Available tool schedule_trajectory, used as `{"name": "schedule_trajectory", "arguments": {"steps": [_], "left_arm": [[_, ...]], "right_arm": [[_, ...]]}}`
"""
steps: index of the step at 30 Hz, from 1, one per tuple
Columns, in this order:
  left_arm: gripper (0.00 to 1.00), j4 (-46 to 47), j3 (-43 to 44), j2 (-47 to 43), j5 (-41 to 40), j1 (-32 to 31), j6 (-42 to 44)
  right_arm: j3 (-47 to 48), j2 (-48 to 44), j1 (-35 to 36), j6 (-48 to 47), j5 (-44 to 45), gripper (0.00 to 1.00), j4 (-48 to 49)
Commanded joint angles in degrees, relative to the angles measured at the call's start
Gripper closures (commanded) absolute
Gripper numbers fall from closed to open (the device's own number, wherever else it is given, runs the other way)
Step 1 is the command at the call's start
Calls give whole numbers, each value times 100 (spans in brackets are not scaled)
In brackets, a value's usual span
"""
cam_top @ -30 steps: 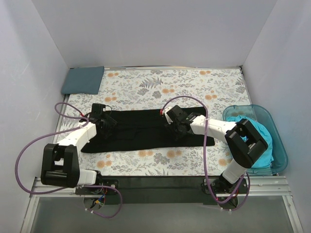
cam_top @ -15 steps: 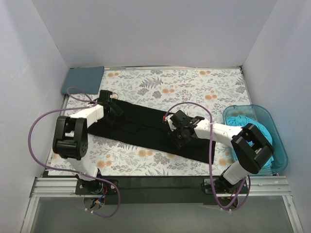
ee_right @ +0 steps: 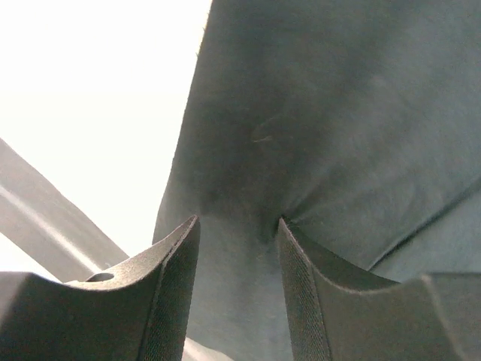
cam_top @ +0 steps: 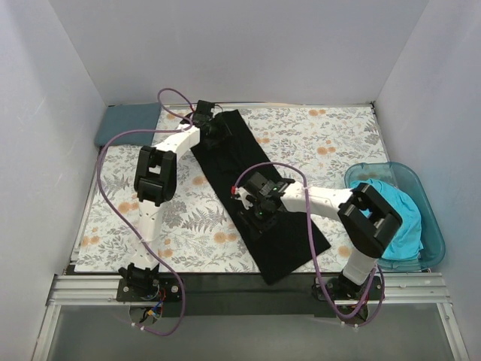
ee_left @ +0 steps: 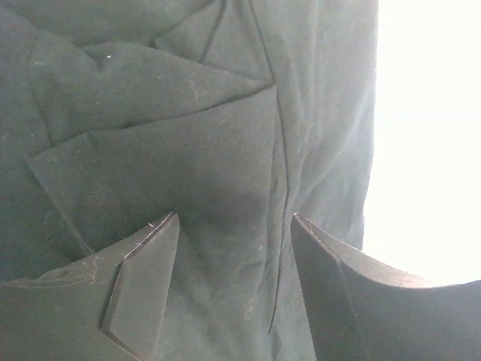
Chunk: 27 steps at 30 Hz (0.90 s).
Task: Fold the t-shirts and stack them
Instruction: Fold the tshirt
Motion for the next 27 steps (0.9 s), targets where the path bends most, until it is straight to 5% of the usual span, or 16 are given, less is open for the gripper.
{"name": "schedule_trajectory", "arguments": {"steps": [1, 12, 17, 27], "left_arm": [[42, -163, 548, 486, -20, -133, 407], [39, 453, -434, -1525, -1284, -116, 759], [56, 497, -1636, -2255, -1532, -116, 469], [67, 585, -2228, -1870, -1523, -125, 547]], "right_arm": [[706, 421, 191, 137, -362, 55, 38], [824, -149, 209, 137, 103, 55, 91], [349, -790, 200, 172, 639, 55, 73], [-135, -1099, 182, 295, 219, 56, 99]]}}
